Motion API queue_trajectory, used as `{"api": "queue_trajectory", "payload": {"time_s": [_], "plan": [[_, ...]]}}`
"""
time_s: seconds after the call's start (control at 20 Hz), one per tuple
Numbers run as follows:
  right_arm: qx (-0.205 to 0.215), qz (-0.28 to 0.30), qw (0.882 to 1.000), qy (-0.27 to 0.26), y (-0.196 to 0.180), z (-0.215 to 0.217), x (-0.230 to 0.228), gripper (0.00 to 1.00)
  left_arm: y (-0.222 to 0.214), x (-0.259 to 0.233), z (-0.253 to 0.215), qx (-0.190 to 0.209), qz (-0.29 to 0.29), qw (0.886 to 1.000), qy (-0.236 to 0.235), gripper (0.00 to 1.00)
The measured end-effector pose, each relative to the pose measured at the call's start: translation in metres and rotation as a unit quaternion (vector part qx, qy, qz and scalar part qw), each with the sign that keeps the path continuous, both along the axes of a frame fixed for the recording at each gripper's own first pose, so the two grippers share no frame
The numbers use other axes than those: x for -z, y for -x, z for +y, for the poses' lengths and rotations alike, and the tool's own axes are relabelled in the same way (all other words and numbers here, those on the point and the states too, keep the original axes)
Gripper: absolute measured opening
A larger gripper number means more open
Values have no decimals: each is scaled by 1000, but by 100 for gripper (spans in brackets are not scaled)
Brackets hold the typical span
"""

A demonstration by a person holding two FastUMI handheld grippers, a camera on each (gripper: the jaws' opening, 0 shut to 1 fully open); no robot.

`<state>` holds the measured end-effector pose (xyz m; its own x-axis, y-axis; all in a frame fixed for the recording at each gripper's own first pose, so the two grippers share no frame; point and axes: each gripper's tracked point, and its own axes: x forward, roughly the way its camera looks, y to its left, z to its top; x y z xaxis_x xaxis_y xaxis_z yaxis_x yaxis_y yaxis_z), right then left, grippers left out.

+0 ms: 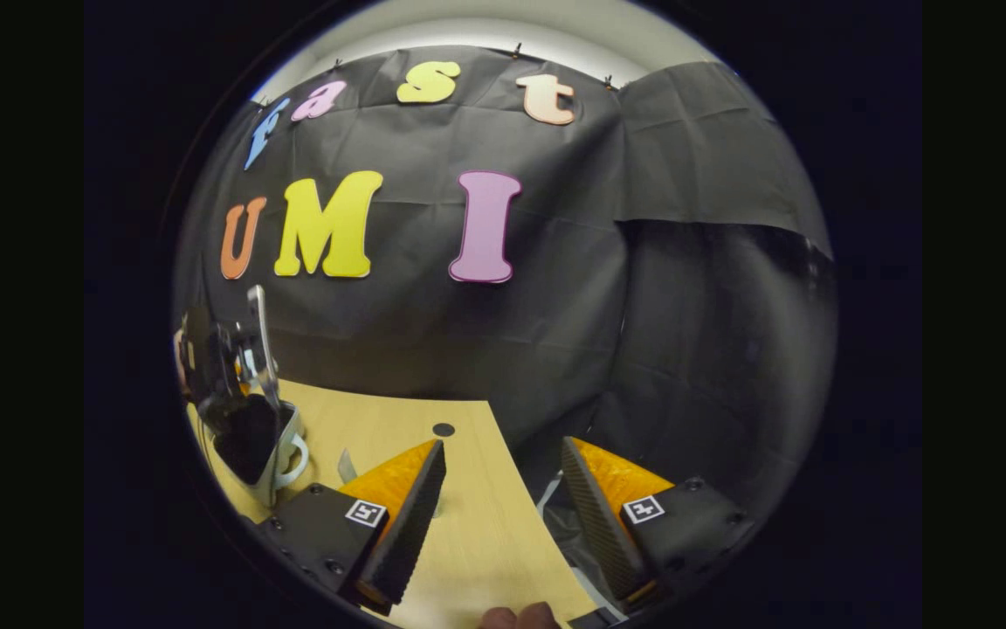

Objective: First open the suitcase, pack the skin care products into it, and then close the suitcase.

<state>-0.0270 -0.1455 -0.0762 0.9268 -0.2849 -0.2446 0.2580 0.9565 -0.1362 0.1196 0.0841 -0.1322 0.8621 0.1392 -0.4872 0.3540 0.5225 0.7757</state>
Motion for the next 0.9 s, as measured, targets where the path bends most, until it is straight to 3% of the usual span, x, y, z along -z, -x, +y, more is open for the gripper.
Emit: {"api": "queue_trajectory", "payload": {"time_s": [0.2,0.45,0.9], "plan": [[-8,-5,1000,8,-3,19,-7,80,0,-48,55,-24,-62,995,78,4],[-26,1,1000,18,-7,47,-11,80,5,-80,140,-70,-135,980,131,3],[-44,-9,999,22,-16,91,-26,78,1,-60,303,-171,-186,934,252,4]]}}
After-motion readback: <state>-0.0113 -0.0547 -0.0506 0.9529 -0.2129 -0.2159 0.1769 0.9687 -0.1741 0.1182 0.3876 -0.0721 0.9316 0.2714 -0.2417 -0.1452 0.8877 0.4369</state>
